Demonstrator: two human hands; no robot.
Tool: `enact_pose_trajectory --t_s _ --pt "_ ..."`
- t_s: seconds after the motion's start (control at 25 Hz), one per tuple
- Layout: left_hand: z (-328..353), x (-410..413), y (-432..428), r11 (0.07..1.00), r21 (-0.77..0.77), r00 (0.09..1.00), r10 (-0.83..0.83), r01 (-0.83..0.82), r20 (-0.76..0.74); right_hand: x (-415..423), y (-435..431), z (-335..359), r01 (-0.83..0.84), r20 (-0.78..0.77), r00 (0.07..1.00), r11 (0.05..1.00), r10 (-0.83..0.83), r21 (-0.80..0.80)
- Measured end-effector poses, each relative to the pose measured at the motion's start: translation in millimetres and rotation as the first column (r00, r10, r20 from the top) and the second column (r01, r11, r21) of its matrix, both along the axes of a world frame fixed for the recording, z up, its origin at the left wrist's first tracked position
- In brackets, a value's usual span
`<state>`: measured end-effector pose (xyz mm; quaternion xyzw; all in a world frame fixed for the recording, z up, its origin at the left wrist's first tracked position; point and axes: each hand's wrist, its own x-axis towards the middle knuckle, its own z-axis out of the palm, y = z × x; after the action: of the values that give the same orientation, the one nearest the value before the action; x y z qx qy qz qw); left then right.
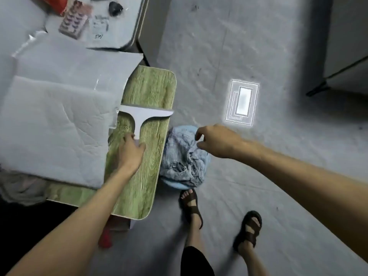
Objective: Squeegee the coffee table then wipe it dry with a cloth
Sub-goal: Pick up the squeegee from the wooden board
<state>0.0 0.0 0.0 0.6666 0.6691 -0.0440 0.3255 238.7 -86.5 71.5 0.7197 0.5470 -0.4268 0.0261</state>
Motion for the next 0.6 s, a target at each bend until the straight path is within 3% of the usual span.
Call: enact_pose_trajectory --t_s 0.16,0.28,0.36,0.44,0.6 --pt "-46.3 -7.3 29.9 0.994 -0.105 0.994 -0.009 -0.002 -0.105 -18.2 13.7 -34.6 0.027 -0.034 0.999 0.998 -0.029 -0.061" --pt "-60.9 -7.0 50.9 0.993 -0.085 0.960 -0.104 0.084 -0.260 -11.1 17.7 -44.2 0.054 -0.038 0.998 0.995 -0.058 -0.086" --pt "-50.7 1.0 56.4 0.981 -0.135 0.952 -0.167 0.136 -0.257 1.0 11.5 -39.9 0.086 -0.036 0.995 0.994 -0.089 -0.073" --pt "-35.5 16.8 53.6 0.949 -0.274 0.972 -0.197 0.157 -0.126 10.7 2.7 -32.2 0.107 -0.037 0.993 0.991 -0.111 -0.086" --pt "46.8 85.2 36.4 0.858 -0.494 0.963 -0.003 0.141 0.270 47.0 -22.4 27.1 0.180 -0.026 0.983 0.980 -0.182 -0.082"
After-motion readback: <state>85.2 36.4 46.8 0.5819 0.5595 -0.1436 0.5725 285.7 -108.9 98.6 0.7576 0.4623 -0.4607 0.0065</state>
